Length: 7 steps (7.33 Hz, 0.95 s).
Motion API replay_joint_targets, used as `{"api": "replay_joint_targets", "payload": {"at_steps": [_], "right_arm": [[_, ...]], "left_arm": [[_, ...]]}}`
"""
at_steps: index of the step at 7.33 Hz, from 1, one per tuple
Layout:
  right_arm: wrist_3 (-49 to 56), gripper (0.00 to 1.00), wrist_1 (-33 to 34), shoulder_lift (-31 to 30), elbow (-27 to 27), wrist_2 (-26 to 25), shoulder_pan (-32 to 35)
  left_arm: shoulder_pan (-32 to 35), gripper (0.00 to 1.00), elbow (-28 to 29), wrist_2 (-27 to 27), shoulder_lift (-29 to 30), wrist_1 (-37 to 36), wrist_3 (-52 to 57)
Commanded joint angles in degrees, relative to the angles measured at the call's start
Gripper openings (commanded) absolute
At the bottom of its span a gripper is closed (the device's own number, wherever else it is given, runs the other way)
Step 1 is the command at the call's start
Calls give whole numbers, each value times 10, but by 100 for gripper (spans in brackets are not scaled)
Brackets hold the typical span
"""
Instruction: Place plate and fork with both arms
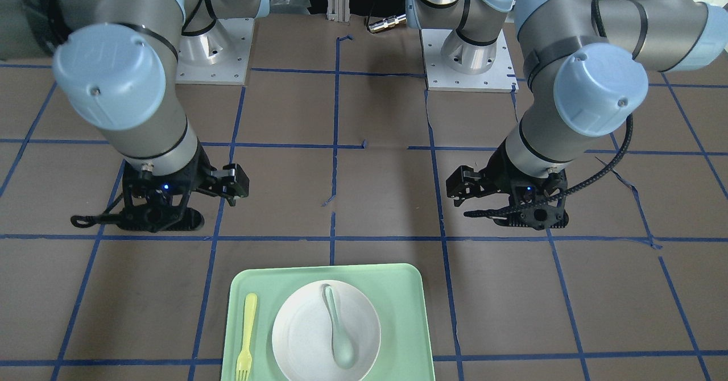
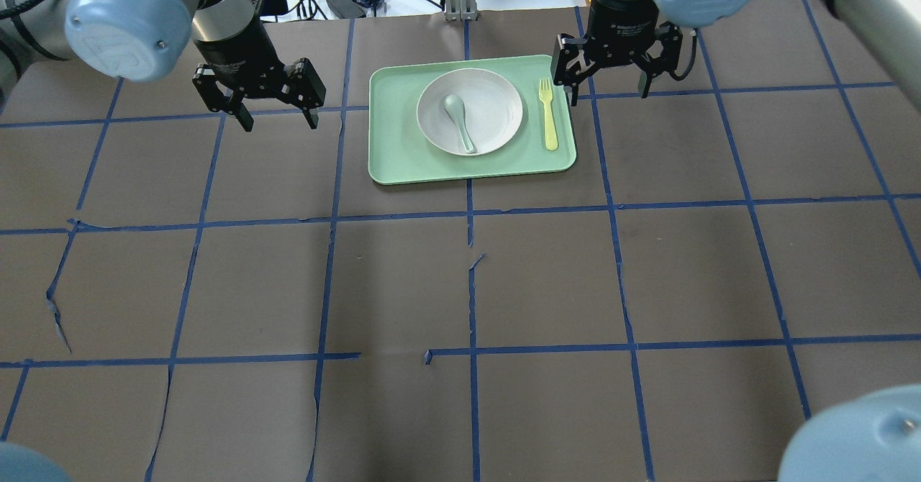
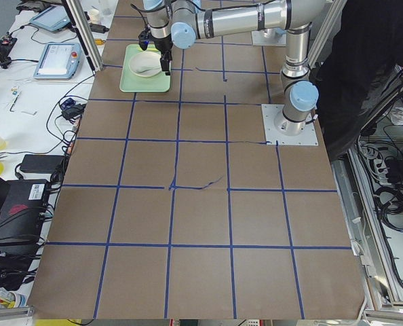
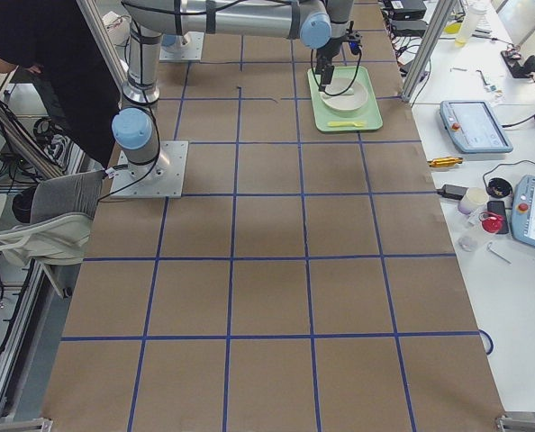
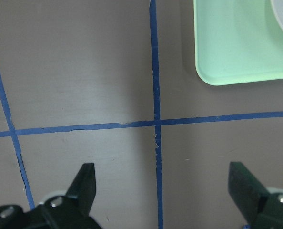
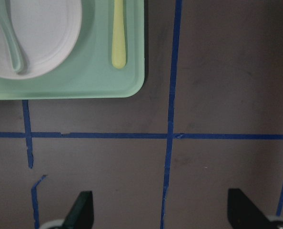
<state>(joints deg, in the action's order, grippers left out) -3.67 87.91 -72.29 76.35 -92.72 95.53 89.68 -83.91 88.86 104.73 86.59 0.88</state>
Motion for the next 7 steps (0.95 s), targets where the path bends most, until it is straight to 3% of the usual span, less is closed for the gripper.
{"api": "replay_joint_targets", "payload": {"at_steps": [1,3,5,7], "right_arm": [[-5,100,-50,-41,5,6,2],[-6,100,-51,-44,6,46,4],[-6,100,-61,-63,9,46,4],[-6,100,-68,-67,9,46,4]], "left_arm": [[20,100,0,1,-35,36,-37],[30,100,-2,0,-40,37,-37],[23,100,2,2,-39,35,-35],[22,100,5,42,-33,27,-36]]}}
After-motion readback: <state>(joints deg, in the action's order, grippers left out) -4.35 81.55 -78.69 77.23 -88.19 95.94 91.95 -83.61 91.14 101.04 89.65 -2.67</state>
